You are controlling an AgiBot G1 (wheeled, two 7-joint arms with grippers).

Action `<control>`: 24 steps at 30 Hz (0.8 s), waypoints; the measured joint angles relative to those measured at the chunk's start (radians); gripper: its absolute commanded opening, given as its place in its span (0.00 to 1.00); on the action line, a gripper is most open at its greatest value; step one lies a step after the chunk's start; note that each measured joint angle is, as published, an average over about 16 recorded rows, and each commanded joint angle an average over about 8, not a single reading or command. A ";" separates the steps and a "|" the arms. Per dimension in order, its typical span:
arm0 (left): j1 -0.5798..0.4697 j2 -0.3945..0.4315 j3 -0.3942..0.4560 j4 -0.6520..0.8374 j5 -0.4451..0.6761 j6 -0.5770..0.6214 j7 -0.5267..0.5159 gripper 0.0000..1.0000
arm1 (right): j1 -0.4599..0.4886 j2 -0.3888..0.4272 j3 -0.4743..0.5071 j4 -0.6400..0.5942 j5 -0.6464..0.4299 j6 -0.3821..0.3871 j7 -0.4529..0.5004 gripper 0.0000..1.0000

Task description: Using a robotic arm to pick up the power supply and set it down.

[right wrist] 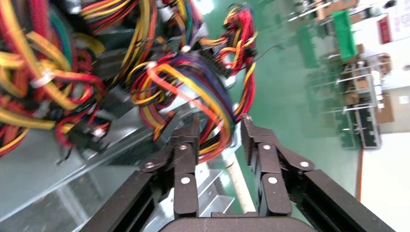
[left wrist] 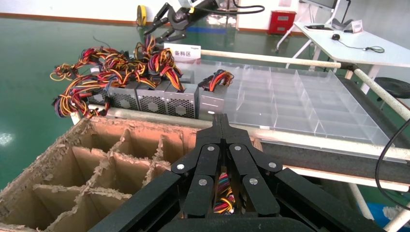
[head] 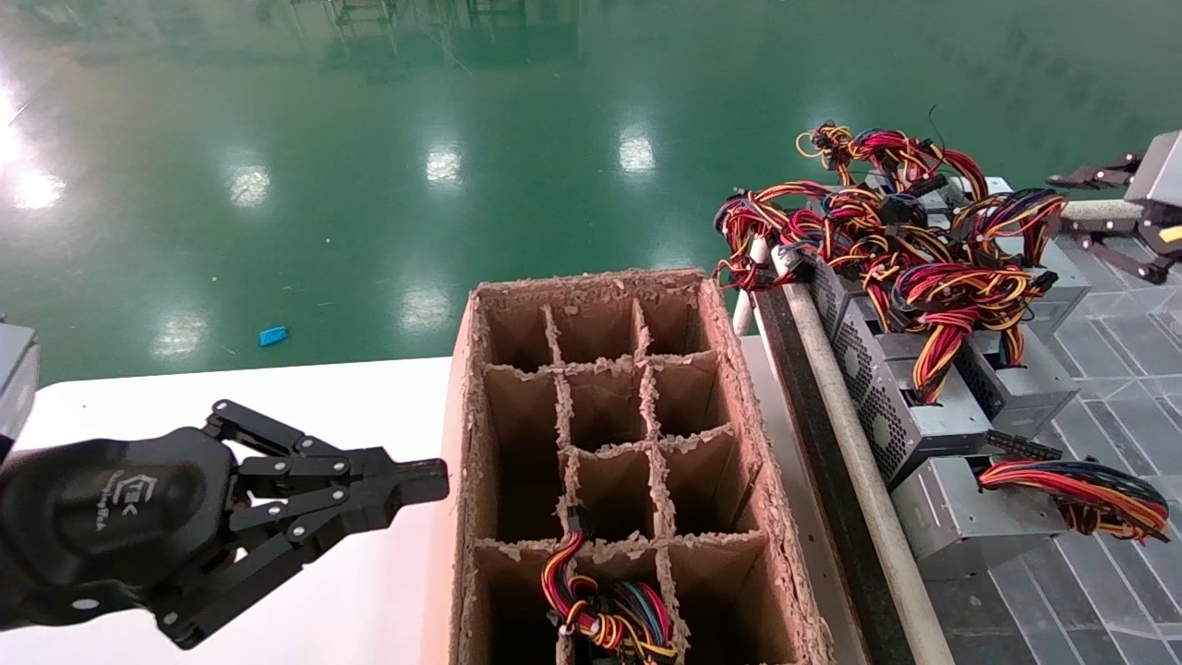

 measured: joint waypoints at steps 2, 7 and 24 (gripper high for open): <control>0.000 0.000 0.000 0.000 0.000 0.000 0.000 0.00 | 0.015 0.003 -0.005 -0.001 -0.006 -0.022 0.012 1.00; 0.000 0.000 0.000 0.000 0.000 0.000 0.000 0.00 | 0.046 0.020 0.004 -0.008 0.012 -0.101 0.037 1.00; 0.000 0.000 0.000 0.000 0.000 0.000 0.000 0.17 | -0.018 0.067 0.128 0.005 0.240 -0.339 0.097 1.00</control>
